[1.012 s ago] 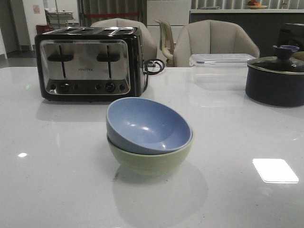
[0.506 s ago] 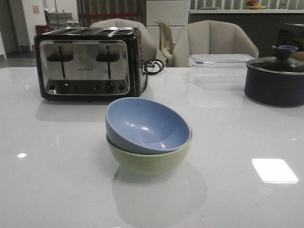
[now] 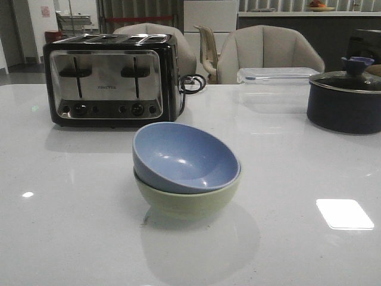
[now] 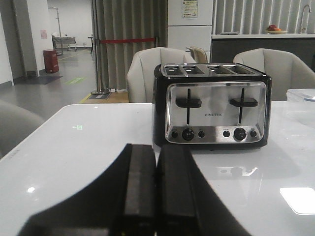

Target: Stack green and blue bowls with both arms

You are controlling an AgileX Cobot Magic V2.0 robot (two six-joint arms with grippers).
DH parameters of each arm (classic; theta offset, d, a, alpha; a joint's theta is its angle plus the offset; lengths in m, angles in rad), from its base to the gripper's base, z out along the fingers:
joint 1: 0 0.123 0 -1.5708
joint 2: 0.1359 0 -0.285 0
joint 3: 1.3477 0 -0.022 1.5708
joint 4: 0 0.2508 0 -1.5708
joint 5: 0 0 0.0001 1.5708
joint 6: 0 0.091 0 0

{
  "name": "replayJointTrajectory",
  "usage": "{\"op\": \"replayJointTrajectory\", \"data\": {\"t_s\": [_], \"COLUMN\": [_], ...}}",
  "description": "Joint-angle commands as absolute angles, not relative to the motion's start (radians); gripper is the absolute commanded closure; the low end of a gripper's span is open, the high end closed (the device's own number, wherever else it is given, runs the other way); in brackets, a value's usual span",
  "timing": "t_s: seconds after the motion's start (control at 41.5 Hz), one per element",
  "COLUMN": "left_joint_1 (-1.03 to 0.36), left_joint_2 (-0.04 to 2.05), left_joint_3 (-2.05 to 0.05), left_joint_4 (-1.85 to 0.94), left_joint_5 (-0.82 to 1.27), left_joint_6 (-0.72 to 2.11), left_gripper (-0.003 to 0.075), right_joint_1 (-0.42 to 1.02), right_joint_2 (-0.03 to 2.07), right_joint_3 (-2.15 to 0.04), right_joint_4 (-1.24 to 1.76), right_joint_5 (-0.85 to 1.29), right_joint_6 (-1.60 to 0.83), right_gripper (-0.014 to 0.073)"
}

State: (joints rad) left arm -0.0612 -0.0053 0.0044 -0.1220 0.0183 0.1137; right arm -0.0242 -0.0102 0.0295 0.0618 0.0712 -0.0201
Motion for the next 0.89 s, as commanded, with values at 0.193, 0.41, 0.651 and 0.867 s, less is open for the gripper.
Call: {"op": "replayJointTrajectory", "data": {"t_s": [0.193,0.41,0.651,0.867], "left_joint_1": [-0.07,-0.07,-0.07,-0.07], "left_joint_2": [-0.021,-0.021,-0.021,-0.021], "left_joint_3": [0.011,0.011,0.011,0.011], "left_joint_4": [-0.13,-0.13,-0.13,-0.13], "left_joint_5": [-0.071,-0.071,-0.071,-0.071], "left_joint_6": [0.106,0.106,0.106,0.106], "left_gripper": [0.0622,0.0622,0.0622,0.0622], "right_joint_1": [-0.027,-0.027,-0.027,-0.027], "right_joint_2": [-0.029,-0.029,-0.029,-0.029], "right_joint_3": [0.024,0.024,0.024,0.024], "right_joint_4": [-0.007,-0.015,-0.015,-0.015], "right_joint_5": [-0.048,-0.063,-0.065,-0.065], "right_joint_6": [0.05,-0.006,-0.006,-0.006], "right_gripper": [0.0547,0.0547,0.0547,0.0547]}}
